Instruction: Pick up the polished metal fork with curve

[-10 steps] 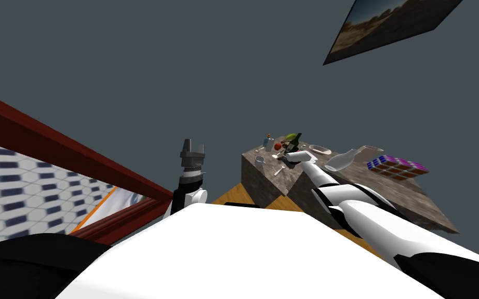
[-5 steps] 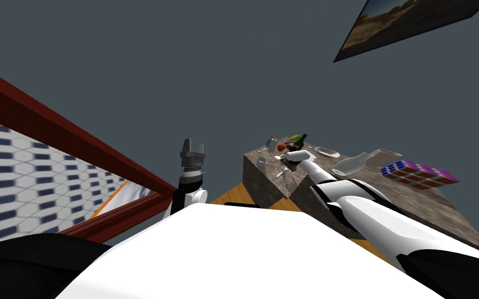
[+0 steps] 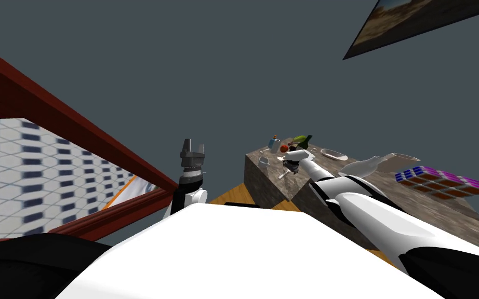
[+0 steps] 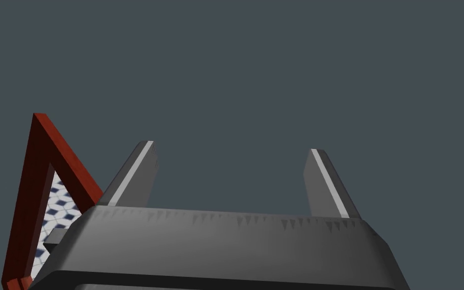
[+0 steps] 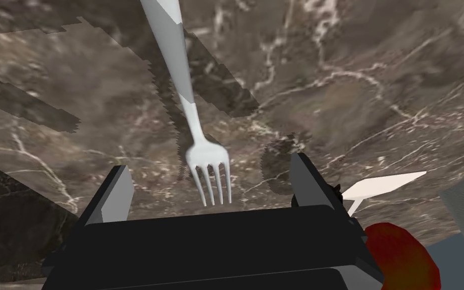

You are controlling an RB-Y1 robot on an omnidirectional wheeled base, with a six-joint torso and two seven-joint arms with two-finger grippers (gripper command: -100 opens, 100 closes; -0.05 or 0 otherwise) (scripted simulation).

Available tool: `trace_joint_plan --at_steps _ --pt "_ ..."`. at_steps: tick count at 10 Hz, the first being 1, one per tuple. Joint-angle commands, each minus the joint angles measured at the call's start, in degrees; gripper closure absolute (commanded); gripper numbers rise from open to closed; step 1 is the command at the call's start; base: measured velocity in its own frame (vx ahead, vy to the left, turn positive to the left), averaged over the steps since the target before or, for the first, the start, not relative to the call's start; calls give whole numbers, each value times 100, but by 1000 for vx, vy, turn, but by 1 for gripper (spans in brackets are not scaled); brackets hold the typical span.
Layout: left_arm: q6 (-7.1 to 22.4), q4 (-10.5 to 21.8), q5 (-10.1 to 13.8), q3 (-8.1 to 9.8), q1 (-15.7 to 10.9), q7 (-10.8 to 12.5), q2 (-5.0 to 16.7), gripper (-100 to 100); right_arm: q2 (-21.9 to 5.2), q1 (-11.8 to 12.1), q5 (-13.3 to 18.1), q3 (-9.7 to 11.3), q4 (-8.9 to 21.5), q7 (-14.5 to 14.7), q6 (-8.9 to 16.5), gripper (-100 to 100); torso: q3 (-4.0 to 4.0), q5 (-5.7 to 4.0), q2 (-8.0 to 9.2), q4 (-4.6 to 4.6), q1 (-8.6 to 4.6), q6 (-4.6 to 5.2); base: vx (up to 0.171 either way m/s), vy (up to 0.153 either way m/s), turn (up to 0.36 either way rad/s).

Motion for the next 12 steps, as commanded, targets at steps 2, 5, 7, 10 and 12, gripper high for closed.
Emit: trace_joint_plan --at_steps 2,5,7,10,12 --pt "0 0 0 0 0 0 0 0 -1 -4 -3 5 6 10 24 0 0 0 1 0 0 2 0 -3 6" --pt "0 0 0 0 -1 0 1 0 127 -35 134 -20 342 -196 -174 -100 10 -7 20 3 -33 -2 -46 -69 211" --pt "0 0 0 0 -1 0 0 0 211 -56 225 -36 567 -333 -305 -100 9 -4 16 3 -16 0 -41 -44 136" --pt "0 0 0 0 0 0 0 0 183 -14 207 -36 461 -322 -255 100 -1 -4 -1 -1 -4 1 -5 -4 12" --pt "0 0 0 0 0 0 0 0 182 -19 208 -36 456 -319 -259 100 -10 -5 -14 -8 -3 2 0 1 10"
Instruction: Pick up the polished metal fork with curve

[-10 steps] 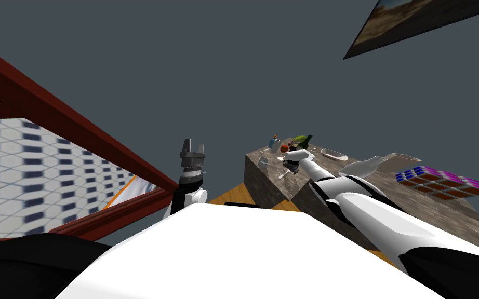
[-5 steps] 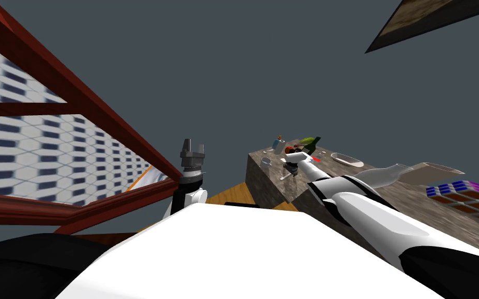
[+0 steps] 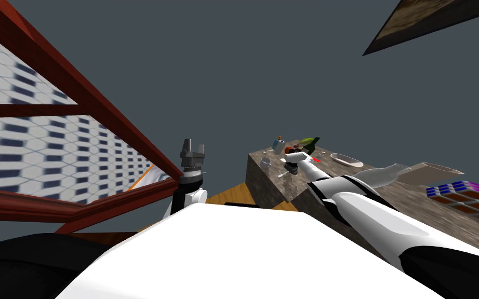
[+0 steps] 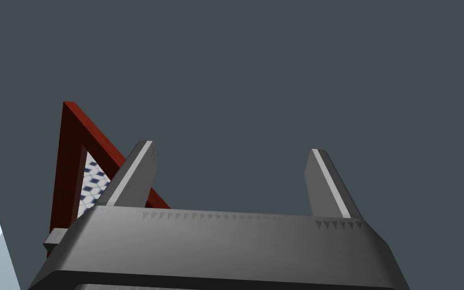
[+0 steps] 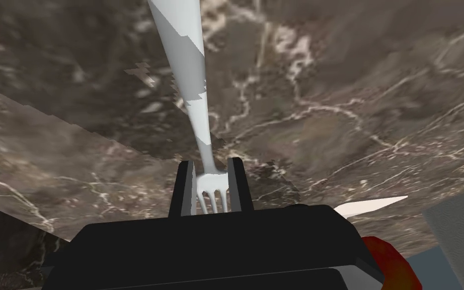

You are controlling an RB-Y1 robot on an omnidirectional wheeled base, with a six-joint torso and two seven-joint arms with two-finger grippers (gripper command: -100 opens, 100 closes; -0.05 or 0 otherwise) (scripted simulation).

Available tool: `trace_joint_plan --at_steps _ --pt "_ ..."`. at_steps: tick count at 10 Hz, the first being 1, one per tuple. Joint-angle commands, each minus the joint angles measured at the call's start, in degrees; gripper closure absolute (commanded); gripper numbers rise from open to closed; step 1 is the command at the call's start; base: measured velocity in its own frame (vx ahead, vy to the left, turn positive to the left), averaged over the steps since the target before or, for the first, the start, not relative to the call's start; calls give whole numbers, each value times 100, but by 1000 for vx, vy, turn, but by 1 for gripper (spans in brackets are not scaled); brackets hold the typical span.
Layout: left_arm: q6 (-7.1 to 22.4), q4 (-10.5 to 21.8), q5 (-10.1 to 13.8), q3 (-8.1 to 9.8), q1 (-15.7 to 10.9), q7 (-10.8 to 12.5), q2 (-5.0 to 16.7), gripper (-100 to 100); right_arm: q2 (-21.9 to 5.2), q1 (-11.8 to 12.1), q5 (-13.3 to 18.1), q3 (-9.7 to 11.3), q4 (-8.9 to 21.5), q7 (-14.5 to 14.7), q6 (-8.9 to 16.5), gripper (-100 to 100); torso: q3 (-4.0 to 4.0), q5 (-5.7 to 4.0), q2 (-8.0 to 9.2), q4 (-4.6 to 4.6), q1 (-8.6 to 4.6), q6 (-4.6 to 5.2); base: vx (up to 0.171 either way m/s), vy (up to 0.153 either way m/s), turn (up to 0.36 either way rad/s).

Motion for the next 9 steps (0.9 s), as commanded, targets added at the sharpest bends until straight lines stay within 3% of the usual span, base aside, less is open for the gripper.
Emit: trace_joint_plan --at_steps 1,2,3,8,9 --pt "0 0 0 0 0 0 0 0 0 0 0 0 0 0 0 100 0 0 0 0 0 0 0 0 0" --pt "0 0 0 0 0 0 0 0 0 0 0 0 0 1 0 0 0 0 0 0 -1 0 0 0 0" --pt "0 0 0 0 0 0 0 0 -14 -26 -28 8 -2 54 19 100 0 0 0 0 -1 0 19 16 -113" --pt "0 0 0 0 0 0 0 0 -162 11 -187 36 -395 293 248 100 -5 4 -9 -1 13 4 38 44 -146" --pt "0 0 0 0 1 0 0 0 -142 0 -167 30 -326 263 199 100 -3 4 -5 -1 11 8 9 18 -41"
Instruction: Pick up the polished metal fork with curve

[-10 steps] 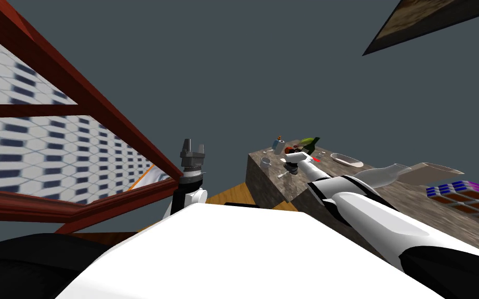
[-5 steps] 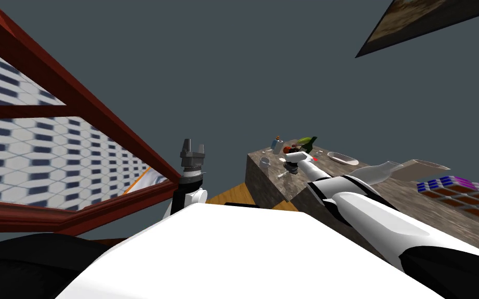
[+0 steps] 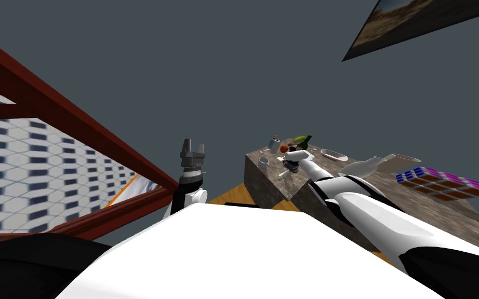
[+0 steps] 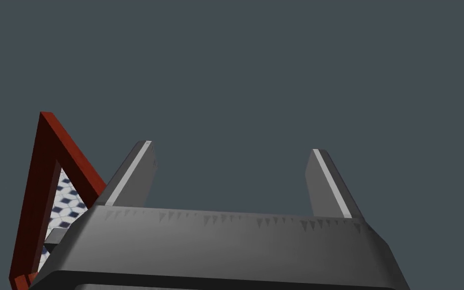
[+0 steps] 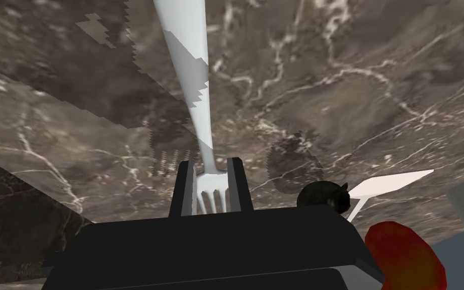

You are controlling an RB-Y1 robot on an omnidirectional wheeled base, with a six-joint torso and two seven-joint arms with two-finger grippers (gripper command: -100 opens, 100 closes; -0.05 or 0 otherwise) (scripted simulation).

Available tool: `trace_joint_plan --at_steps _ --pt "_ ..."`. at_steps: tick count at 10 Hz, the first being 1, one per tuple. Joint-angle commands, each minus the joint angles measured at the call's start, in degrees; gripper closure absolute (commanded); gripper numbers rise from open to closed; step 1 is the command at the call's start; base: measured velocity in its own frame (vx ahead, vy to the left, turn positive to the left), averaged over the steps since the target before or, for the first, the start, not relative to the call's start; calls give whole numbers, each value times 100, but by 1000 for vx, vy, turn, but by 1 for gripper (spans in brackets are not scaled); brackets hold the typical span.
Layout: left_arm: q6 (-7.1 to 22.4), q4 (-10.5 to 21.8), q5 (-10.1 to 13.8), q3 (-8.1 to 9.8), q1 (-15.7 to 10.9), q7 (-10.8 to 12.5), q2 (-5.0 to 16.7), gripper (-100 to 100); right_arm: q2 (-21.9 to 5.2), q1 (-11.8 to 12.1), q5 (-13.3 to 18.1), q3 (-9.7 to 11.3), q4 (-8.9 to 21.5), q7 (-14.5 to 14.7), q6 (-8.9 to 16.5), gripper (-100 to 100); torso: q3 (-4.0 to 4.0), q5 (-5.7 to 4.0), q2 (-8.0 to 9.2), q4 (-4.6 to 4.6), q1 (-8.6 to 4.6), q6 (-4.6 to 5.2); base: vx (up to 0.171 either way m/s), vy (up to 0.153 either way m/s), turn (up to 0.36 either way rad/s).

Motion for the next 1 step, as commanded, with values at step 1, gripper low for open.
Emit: trace_joint_plan --at_steps 1 --pt "0 0 0 0 0 0 0 0 0 0 0 0 0 0 0 0 0 0 0 0 0 0 0 0 0"
